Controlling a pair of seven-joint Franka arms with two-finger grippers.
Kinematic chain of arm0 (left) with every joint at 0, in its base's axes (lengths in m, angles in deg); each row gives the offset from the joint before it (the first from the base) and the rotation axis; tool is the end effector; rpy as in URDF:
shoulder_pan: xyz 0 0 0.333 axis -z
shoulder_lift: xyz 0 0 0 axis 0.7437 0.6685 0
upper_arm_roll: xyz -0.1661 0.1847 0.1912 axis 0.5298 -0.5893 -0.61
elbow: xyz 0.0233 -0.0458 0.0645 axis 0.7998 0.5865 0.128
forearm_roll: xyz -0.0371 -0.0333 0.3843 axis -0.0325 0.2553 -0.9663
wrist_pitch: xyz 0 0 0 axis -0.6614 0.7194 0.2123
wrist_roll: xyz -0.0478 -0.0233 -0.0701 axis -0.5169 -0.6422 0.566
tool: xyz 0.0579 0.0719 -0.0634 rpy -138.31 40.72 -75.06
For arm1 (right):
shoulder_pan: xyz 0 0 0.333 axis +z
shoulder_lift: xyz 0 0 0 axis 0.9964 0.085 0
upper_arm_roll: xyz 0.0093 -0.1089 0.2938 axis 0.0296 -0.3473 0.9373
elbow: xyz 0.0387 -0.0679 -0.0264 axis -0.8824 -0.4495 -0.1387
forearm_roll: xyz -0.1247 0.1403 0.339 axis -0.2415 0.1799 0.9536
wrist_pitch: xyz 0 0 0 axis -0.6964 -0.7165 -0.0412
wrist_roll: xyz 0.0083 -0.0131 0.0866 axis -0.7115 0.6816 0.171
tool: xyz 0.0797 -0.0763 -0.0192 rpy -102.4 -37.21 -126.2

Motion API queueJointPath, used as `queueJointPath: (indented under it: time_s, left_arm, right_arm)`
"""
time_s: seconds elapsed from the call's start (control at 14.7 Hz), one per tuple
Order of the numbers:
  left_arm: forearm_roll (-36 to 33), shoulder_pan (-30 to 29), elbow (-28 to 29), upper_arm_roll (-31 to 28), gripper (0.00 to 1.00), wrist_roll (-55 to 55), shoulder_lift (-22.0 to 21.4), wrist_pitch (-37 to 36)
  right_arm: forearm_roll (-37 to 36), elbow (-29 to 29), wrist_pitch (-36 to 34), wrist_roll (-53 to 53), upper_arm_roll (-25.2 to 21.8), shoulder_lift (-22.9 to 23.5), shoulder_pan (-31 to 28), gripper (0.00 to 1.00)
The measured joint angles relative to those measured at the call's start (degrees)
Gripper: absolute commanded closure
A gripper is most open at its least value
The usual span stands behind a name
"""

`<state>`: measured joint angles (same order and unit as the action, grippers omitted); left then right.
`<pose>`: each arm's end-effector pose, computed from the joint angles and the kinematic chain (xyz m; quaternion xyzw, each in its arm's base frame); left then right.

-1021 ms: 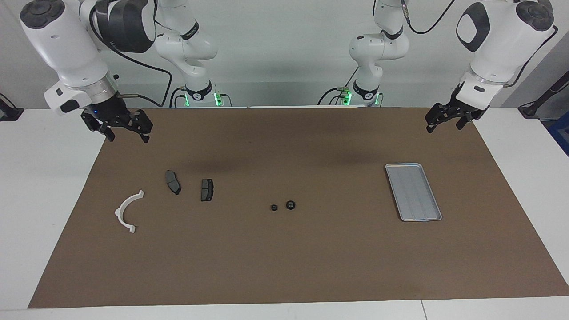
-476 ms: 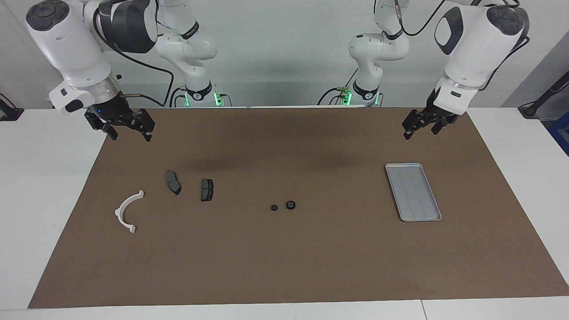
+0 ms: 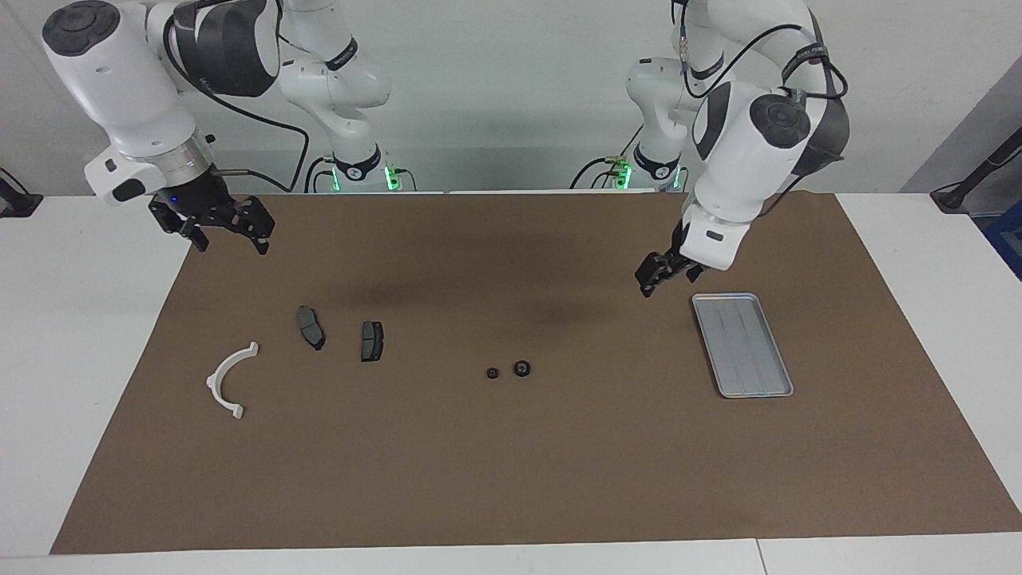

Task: Pick bearing gear from pile to tray
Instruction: 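Reach the left gripper to the black bearing at the table center, then grasp and lift the black bearing with the left gripper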

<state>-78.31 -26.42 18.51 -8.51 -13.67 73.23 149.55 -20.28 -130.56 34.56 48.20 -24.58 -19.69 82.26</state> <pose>0.6085 -0.2614 0.4699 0.9853 0.1586 -0.0385 0.0499 0.5597 -0.0404 0.5715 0.9988 -0.0475 0.0048 0.0064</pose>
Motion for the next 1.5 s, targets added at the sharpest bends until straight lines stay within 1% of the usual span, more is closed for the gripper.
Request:
queueJointPath:
  time_s: [0.2,0.34,0.41,0.75,1.02,1.16,1.29,1.5]
  left_arm:
    - [0.0,2.1,-7.6,-0.3,0.0,4.5,8.4,0.0]
    - [0.0,3.3,-11.2,-0.8,0.0,5.9,13.1,0.3]
    - [0.0,3.8,-12.2,-1.0,0.0,6.4,14.6,0.7]
    - [-0.9,5.6,-12.1,-1.2,0.0,8.8,16.6,3.5]
    - [-1.0,9.5,-13.7,-2.2,0.0,15.1,22.3,7.9]
    - [-1.0,11.8,-14.5,-2.4,0.0,17.7,23.8,10.1]
    - [-1.1,13.5,-14.7,-2.5,0.0,19.4,24.2,11.0]
    - [-1.1,13.9,-15.0,-2.7,0.0,19.8,24.2,11.1]
  right_arm:
    - [0.0,-0.1,0.1,0.0,0.0,0.0,-0.4,0.0]
    - [0.0,-0.1,0.1,0.0,0.0,0.0,-0.8,0.0]
    - [0.0,-0.1,0.1,0.0,0.0,0.0,-0.9,0.0]
    - [0.0,-0.3,0.5,0.0,0.0,-0.1,-1.1,0.0]
    - [0.0,-0.5,0.7,0.0,0.0,-0.1,-1.1,0.0]
    - [0.0,-0.5,0.9,0.0,0.0,-0.1,-1.1,0.0]
    - [0.0,-0.6,1.3,0.0,0.0,-0.1,-1.1,0.0]
    - [0.0,-0.8,1.6,0.0,0.0,-0.1,-1.1,0.0]
